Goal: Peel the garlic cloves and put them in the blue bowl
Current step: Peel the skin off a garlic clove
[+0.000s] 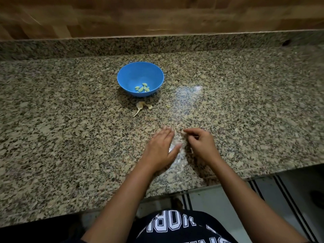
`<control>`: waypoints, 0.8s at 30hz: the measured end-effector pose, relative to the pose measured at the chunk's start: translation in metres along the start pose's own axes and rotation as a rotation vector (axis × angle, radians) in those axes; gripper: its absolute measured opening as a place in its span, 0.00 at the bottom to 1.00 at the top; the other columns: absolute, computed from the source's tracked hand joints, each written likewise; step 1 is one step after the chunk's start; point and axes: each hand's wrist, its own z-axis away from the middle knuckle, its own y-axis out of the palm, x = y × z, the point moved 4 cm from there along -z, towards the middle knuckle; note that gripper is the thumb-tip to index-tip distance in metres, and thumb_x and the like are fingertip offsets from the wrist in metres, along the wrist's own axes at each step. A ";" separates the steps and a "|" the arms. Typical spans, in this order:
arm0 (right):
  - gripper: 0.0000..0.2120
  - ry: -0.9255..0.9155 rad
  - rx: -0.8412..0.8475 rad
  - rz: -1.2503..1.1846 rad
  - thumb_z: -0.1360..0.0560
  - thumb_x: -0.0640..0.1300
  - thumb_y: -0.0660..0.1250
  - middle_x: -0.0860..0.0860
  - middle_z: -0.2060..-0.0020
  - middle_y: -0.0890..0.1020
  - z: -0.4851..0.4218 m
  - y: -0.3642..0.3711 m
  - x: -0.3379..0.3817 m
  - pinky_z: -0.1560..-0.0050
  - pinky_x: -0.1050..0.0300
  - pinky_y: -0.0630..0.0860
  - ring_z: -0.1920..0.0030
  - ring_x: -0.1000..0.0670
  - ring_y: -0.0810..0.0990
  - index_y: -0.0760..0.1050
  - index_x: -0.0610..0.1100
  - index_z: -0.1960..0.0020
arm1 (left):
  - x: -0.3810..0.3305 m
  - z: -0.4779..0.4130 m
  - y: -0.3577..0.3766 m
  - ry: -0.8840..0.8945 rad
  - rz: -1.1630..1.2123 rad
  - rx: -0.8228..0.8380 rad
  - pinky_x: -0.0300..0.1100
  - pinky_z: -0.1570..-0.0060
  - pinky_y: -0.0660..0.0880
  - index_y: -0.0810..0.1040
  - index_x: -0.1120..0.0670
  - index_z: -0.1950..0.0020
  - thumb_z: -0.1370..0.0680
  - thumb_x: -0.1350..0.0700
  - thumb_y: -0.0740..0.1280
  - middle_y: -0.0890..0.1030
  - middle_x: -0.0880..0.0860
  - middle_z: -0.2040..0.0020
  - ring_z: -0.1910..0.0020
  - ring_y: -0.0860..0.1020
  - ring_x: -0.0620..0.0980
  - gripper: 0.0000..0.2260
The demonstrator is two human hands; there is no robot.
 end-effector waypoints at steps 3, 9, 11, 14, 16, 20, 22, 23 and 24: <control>0.14 0.046 -0.043 -0.054 0.24 0.33 0.61 0.48 0.47 0.80 0.001 -0.013 -0.007 0.52 0.71 0.73 0.50 0.55 0.78 0.77 0.39 0.40 | -0.002 -0.001 0.006 -0.013 -0.078 0.066 0.42 0.29 0.41 0.47 0.51 0.22 0.26 0.30 0.50 0.47 0.49 0.22 0.23 0.47 0.48 0.39; 0.13 0.061 -0.071 -0.081 0.24 0.33 0.61 0.46 0.46 0.81 -0.002 -0.018 -0.016 0.44 0.62 0.74 0.46 0.52 0.79 0.78 0.40 0.41 | -0.017 -0.016 0.008 0.015 0.051 -0.069 0.44 0.28 0.53 0.62 0.54 0.25 0.20 0.43 0.56 0.63 0.52 0.25 0.25 0.58 0.51 0.26; 0.13 0.059 -0.069 -0.071 0.24 0.34 0.62 0.46 0.46 0.81 -0.004 -0.018 -0.016 0.44 0.62 0.75 0.47 0.53 0.79 0.78 0.40 0.41 | -0.023 -0.015 0.003 0.056 0.171 -0.188 0.49 0.35 0.67 0.75 0.59 0.34 0.21 0.54 0.64 0.75 0.57 0.35 0.34 0.70 0.57 0.17; 0.13 0.061 -0.051 -0.070 0.24 0.35 0.62 0.46 0.46 0.81 -0.008 -0.017 -0.018 0.54 0.70 0.74 0.50 0.51 0.81 0.78 0.40 0.41 | -0.027 -0.011 -0.003 0.048 0.215 -0.279 0.48 0.49 0.74 0.81 0.63 0.46 0.25 0.63 0.68 0.81 0.59 0.49 0.48 0.76 0.58 0.10; 0.13 0.048 -0.032 -0.054 0.23 0.35 0.61 0.47 0.46 0.82 -0.010 -0.015 -0.018 0.64 0.73 0.73 0.58 0.50 0.81 0.78 0.41 0.40 | -0.029 -0.009 -0.006 0.023 0.168 -0.292 0.47 0.51 0.74 0.82 0.64 0.48 0.25 0.64 0.67 0.81 0.59 0.51 0.50 0.74 0.56 0.08; 0.13 0.022 0.011 -0.047 0.23 0.36 0.62 0.47 0.47 0.81 -0.011 -0.015 -0.014 0.54 0.58 0.78 0.56 0.47 0.80 0.77 0.40 0.40 | -0.031 -0.010 -0.008 -0.017 0.103 -0.297 0.43 0.52 0.73 0.81 0.61 0.44 0.23 0.62 0.66 0.80 0.56 0.51 0.50 0.73 0.52 0.09; 0.13 -0.082 0.049 0.082 0.22 0.39 0.62 0.48 0.45 0.80 -0.009 -0.015 -0.012 0.44 0.55 0.77 0.48 0.50 0.78 0.76 0.40 0.39 | -0.030 -0.014 -0.009 -0.083 0.147 -0.254 0.40 0.48 0.73 0.80 0.59 0.43 0.22 0.60 0.65 0.80 0.54 0.49 0.49 0.73 0.49 0.10; 0.15 -0.157 0.087 0.170 0.21 0.42 0.61 0.48 0.44 0.78 -0.006 -0.013 -0.011 0.40 0.53 0.74 0.44 0.52 0.75 0.74 0.41 0.37 | -0.029 -0.016 -0.012 -0.137 0.185 -0.242 0.39 0.47 0.74 0.80 0.58 0.43 0.22 0.60 0.65 0.80 0.52 0.49 0.49 0.74 0.48 0.10; 0.17 -0.228 0.136 0.254 0.21 0.45 0.60 0.49 0.41 0.76 -0.002 -0.011 -0.012 0.36 0.51 0.72 0.40 0.53 0.72 0.71 0.42 0.34 | -0.026 -0.016 -0.015 -0.215 0.251 -0.244 0.37 0.48 0.75 0.81 0.57 0.44 0.23 0.61 0.66 0.80 0.51 0.50 0.51 0.75 0.46 0.09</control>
